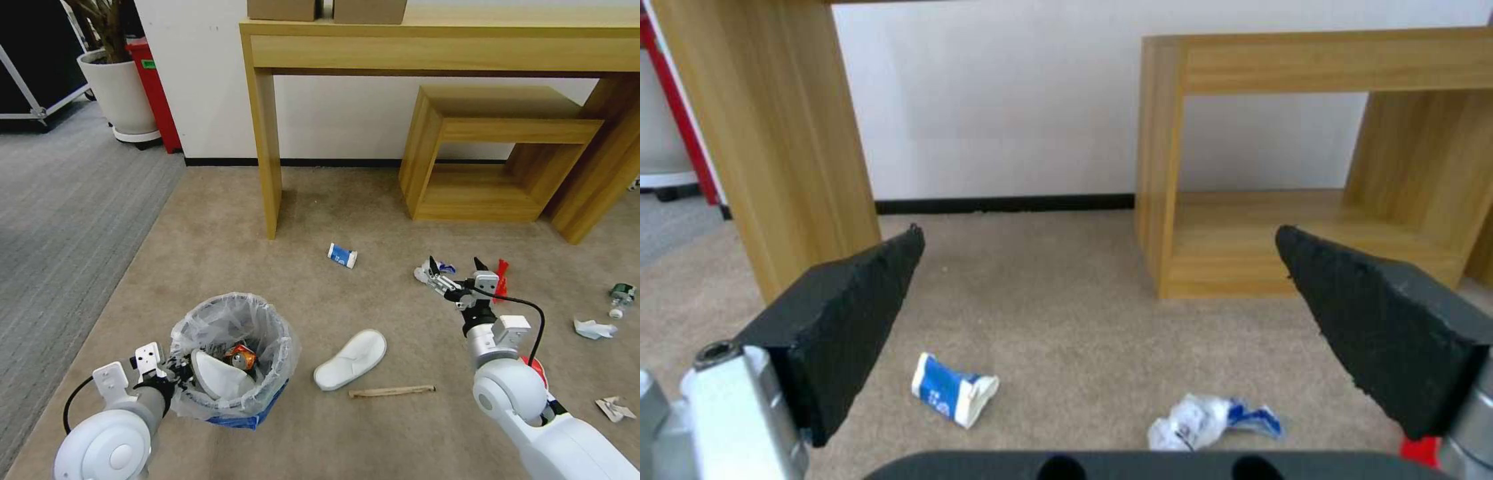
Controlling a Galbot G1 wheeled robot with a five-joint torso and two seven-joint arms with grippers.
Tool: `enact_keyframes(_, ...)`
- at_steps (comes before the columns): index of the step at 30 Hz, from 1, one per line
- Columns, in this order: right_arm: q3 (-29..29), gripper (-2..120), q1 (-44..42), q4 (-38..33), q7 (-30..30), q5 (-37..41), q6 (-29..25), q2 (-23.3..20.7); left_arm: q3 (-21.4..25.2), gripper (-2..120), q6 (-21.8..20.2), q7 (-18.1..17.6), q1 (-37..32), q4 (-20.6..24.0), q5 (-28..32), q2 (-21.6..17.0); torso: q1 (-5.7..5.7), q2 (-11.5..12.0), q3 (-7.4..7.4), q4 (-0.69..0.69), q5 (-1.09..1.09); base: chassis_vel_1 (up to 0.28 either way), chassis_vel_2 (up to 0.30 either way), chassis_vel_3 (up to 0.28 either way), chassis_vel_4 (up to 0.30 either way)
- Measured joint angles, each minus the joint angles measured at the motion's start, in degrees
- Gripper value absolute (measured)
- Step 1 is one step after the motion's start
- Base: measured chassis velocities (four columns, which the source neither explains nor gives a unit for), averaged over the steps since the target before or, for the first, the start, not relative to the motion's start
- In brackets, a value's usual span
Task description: Pick up the trash bin and place the garbage on the floor into it.
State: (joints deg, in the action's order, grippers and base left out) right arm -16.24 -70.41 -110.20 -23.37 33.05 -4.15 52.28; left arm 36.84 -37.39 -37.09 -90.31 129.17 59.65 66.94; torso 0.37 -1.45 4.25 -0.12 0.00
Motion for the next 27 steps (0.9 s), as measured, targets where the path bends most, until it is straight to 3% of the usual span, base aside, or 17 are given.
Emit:
enact_keyframes(15,1.59,100,1.41,1.26,0.21,-0.34,-1.90,0.22,-0.14,0,0.07,0.10,0.18,-0.84,-0.47,0.51,0.01,0.00,0.00,0.00,0.00,-0.050,0.053,0.051,-0.053)
enact_keyframes(20,3.16,100,2.18,0.32,-2.04,2.38,1.75,0.22,-0.33,0,0.09,0.17,0.39,-1.33,-0.55,0.67,0.01,0.00,0.00,0.00,0.00,0.000,0.000,0.000,0.000)
enact_keyframes(27,5.76,100,1.87,-2.16,-9.56,14.41,12.29,-0.70,-0.71,0,0.11,0.23,1.11,-2.28,-0.56,0.80,0.00,0.00,0.00,0.00,0.00,0.000,0.000,0.000,0.000)
